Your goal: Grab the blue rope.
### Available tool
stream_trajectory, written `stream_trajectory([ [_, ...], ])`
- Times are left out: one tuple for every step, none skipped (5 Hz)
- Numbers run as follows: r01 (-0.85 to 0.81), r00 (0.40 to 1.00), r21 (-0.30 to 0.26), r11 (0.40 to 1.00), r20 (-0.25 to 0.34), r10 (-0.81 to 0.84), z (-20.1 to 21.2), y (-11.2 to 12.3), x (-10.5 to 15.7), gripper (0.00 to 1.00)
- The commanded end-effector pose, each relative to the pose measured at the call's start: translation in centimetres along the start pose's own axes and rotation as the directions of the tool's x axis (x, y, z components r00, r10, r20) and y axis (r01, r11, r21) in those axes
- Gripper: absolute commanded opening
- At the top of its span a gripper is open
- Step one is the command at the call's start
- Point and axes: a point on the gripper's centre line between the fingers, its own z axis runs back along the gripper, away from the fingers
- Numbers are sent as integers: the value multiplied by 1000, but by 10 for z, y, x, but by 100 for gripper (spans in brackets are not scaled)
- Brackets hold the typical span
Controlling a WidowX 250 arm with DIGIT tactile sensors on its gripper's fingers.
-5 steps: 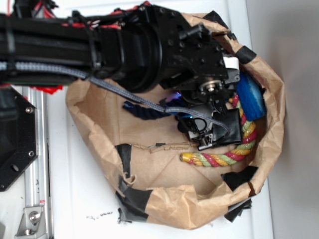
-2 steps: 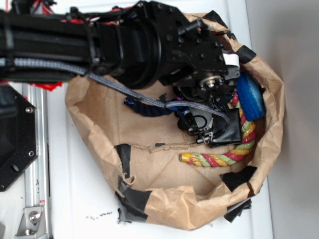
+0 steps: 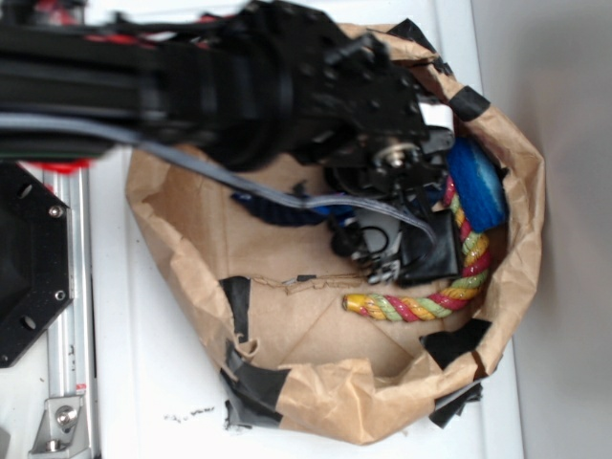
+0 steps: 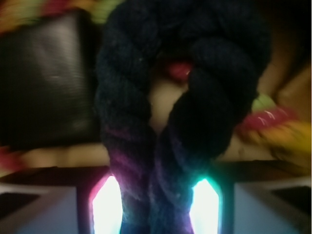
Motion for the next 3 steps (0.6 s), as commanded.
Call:
stream_trajectory([
  [28,999,14,1000,46,-29,84,-16,-7,0],
  [34,999,19,999,41,-35,99,-13,-10,0],
  [32,999,32,999,8,-33,98,-18,-18,0],
])
